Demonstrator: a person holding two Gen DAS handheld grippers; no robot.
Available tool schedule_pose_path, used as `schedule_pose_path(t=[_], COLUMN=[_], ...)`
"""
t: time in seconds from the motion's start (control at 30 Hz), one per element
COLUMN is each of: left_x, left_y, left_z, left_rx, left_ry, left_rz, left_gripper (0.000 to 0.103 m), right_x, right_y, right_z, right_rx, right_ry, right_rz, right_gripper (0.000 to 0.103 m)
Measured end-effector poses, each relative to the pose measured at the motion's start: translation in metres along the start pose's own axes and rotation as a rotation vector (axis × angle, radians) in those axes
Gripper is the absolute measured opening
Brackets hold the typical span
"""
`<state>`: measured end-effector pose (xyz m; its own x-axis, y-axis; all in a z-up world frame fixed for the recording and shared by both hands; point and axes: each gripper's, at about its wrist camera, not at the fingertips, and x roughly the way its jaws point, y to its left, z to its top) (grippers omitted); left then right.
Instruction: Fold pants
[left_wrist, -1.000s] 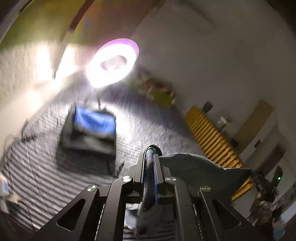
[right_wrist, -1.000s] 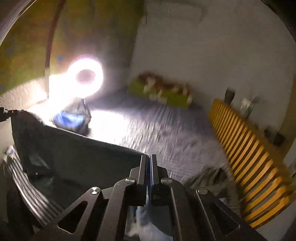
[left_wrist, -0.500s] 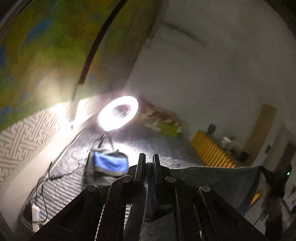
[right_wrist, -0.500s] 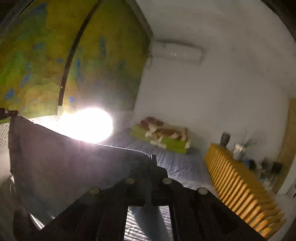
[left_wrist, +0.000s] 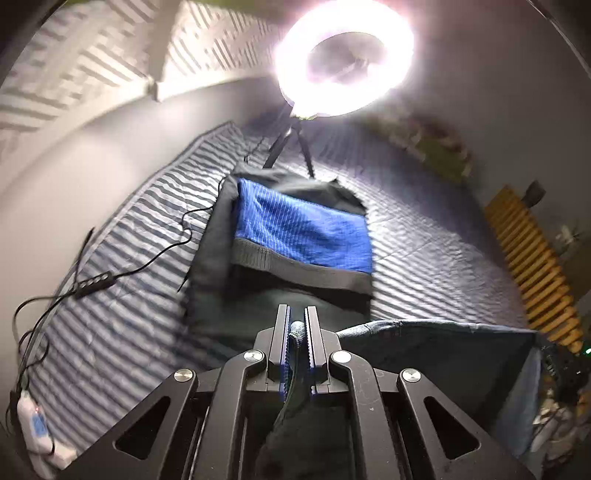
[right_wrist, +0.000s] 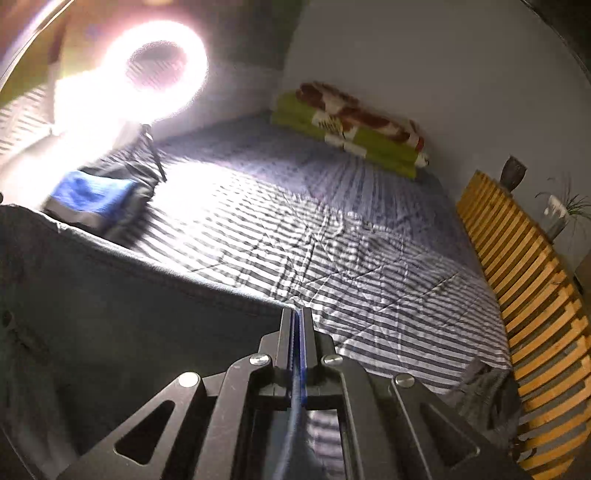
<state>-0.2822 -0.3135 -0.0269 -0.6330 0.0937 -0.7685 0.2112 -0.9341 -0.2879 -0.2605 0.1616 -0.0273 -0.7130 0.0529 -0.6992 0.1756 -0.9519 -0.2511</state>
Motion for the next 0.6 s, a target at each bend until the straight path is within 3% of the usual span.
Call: schedule_pose_path(t=[0.07, 0.13, 0.2, 0.23, 0.27, 0.33, 0.47, 0.6], left_x=[0.04, 0.069, 0.076, 0.075, 0.068, 0.044, -0.002, -0.055], left_y=[-0.005, -0.004, -0.002, 0.003, 0.006, 0.014, 0.03, 0.034], left_z=[0.003, 0.005, 0.006, 0.005, 0.004, -0.001, -0.02, -0.056], left_rx=[0.016, 0.012, -0.001, -0.016, -0.023, -0.019, -0.007, 0.029], left_ry=[0.06, 0.119, 0.131, 0.124, 0.113, 0.088, 0.073, 0.059], left_rz=[-0.001, 0.011, 0.034, 0.024, 0.014, 0.01, 0.025, 0.003], left_gripper=[0.01, 0.012, 0.021, 0.034, 0.043, 0.043, 0.044, 0.044], right_x=[0.031, 0.062, 0.079, 0.081, 0.079, 0.071, 0.037, -0.022], right_y=[0.005, 0.01, 0.015, 0.016, 0.016, 0.013, 0.004, -0.026], right_z=[0.004, 0.006, 0.002, 0.0, -0.002, -0.007, -0.008, -0.025], right_rx=[-0.014, -0.034, -0.042, -0.046, -0.049, -0.045, -0.001, 0.103], right_ry=[0.052, 0.14, 0.209, 0.214, 0.208, 0.197, 0.166, 0.106], right_rz=[-0.015, 0.029, 0.068, 0.064, 0.06, 0.062, 0.065, 0.107], right_gripper=[0.002, 0.006, 0.02, 0.03, 0.039, 0.049, 0.049, 0.051])
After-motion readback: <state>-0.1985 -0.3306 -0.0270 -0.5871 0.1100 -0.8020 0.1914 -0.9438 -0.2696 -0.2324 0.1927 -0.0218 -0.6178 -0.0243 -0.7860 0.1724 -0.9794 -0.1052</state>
